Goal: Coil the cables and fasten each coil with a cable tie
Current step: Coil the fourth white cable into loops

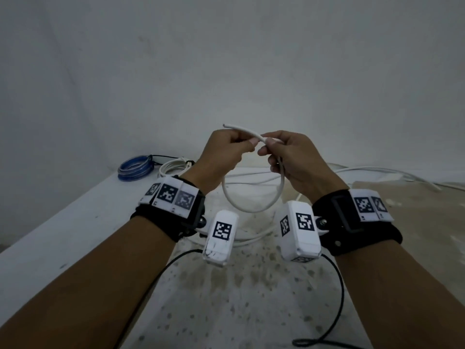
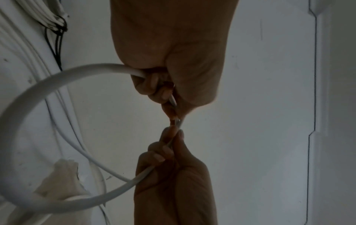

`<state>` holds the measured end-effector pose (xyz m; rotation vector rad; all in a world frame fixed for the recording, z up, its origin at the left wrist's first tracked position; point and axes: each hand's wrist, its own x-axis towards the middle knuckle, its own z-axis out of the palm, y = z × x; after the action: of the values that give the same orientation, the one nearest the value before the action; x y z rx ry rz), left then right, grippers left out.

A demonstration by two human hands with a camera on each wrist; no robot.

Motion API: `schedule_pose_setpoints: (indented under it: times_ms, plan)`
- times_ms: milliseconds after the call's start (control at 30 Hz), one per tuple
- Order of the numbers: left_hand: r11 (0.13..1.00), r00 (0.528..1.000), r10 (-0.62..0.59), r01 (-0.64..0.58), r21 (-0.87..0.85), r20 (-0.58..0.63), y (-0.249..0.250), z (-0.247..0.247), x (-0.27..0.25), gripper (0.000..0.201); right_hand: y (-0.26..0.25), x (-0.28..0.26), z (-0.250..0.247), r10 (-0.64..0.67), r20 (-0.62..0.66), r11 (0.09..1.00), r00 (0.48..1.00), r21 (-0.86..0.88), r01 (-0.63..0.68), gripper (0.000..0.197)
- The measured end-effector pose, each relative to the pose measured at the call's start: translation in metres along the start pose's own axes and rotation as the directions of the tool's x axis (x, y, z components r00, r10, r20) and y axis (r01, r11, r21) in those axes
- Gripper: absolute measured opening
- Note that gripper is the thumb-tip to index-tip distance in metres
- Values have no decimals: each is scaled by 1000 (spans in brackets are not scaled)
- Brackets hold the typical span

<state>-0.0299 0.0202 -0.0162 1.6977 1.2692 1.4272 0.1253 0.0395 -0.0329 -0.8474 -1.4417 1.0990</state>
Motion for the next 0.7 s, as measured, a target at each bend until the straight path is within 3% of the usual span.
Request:
schedule_pose_setpoints:
  times_ms: [133,300,400,533,700]
  plan:
    - [994,994,-92,88,-68,-59,-1,5,6,33,3,-2,-4,7,31,1000,999,-17,-7,12]
    - [964,979,-181,157,-215,-98,-6,11,5,22,5,-2,-2,50,-136,976,989,217,-19,13]
    - [954,980,-166,131,-271,-108,-10,18,2,16,0,-4,-9,96,-129,946,987,320,-50,11]
    - [967,988,-95,62,-247,-124,-5,29,-1,13,-2,-8,-9,17,-82,1000,997,3,-16,20]
    - [943,980,-195,178,-282,-33,4,24,2,22,-2,-3,-16,13,-179,999,984,41,-5,13]
